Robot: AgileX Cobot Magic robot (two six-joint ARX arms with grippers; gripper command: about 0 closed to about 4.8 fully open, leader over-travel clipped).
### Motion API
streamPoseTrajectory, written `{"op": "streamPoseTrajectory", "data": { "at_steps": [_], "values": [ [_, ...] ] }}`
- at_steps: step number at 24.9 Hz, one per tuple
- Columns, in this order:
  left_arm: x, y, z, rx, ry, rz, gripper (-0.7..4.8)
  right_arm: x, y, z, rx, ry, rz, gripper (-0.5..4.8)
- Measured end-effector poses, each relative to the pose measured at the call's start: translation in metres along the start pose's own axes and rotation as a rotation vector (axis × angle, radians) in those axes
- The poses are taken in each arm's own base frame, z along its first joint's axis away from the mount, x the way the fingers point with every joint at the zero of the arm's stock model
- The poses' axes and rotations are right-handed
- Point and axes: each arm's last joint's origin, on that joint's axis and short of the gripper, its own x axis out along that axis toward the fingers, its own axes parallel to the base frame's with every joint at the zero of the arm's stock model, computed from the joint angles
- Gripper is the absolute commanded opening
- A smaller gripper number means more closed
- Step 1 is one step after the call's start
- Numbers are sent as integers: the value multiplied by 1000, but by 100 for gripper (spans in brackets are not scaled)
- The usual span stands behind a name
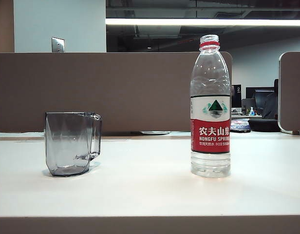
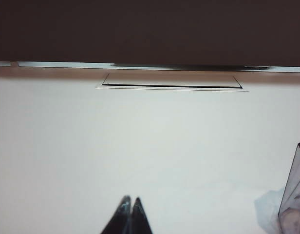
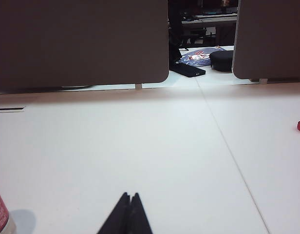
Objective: Pick up the mineral water bottle on the table and pour water into the mug until it's half full.
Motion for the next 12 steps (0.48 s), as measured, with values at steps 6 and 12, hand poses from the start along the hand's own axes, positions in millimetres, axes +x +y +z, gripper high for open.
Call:
{"op": "streamPoseTrajectory", "data": {
  "at_steps": [6, 12],
  "values": [
    [0, 0, 0, 0, 0, 0, -5, 0, 0, 0, 0, 0, 0, -6],
    [0, -1, 0, 0, 0, -5, -5, 0, 1, 0, 38, 1, 18, -6]
  ]
}}
